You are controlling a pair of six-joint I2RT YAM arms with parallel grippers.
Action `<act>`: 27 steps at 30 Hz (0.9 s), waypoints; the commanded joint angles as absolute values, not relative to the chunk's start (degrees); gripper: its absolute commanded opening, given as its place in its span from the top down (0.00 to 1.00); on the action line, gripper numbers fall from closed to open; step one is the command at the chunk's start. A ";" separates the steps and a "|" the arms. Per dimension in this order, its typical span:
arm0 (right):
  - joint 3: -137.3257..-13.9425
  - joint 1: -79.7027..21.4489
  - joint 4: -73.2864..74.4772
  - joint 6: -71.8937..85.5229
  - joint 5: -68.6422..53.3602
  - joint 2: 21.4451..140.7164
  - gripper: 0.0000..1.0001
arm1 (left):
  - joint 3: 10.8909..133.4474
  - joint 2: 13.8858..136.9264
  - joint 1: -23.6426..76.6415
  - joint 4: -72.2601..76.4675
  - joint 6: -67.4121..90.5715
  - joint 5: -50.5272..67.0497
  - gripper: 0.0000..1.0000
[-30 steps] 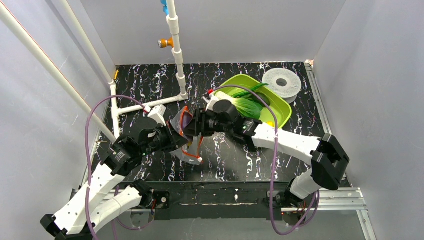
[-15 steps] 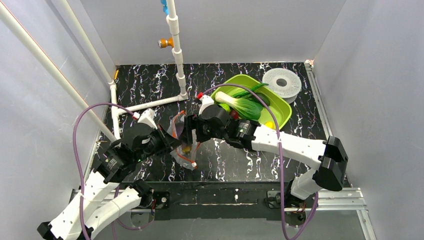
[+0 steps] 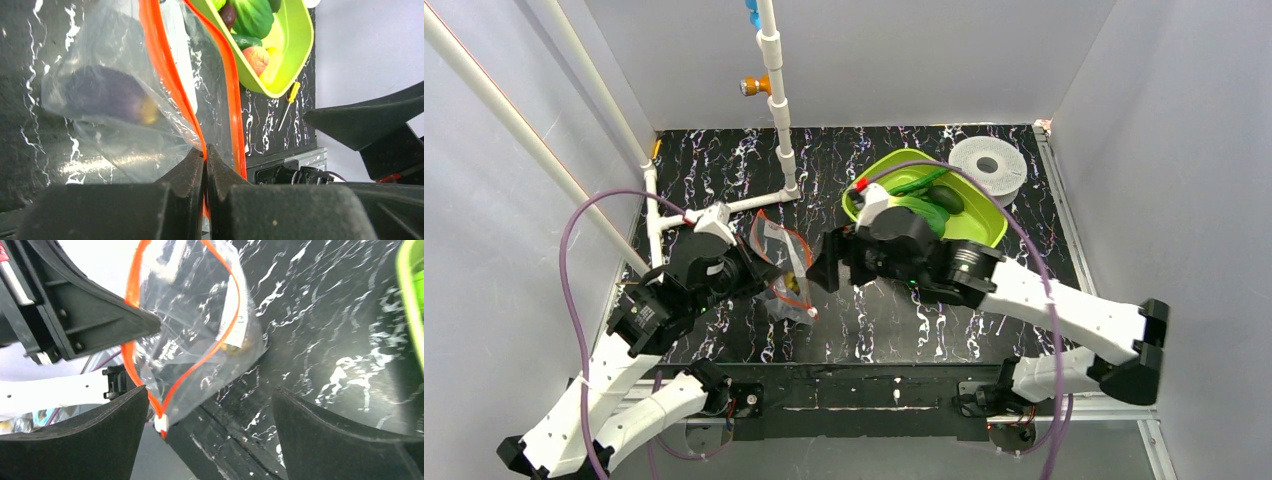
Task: Place the food in the zip-top bag and seal the zipper
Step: Place the fake vegetable in the zipper food storage bag, then pick up the fake fruit from the bin.
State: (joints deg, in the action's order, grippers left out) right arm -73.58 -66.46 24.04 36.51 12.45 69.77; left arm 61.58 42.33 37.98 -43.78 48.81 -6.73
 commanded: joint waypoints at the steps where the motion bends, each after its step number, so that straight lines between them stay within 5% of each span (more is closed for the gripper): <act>1: -69.93 -66.01 27.28 32.92 26.10 61.06 0.02 | 71.00 46.05 38.02 -46.83 40.51 -10.87 1.00; 10: -63.92 -48.21 36.80 30.79 25.74 56.87 0.02 | 71.47 52.32 37.98 -42.86 28.54 -13.32 1.00; 27: -64.70 -30.28 36.95 23.17 14.62 80.14 0.02 | 59.09 60.43 37.77 -25.33 13.69 -9.55 1.00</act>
State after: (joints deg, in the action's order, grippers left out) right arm -63.86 -31.66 40.33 25.61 18.14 76.43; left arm 59.84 61.47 37.98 -29.24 18.36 -11.96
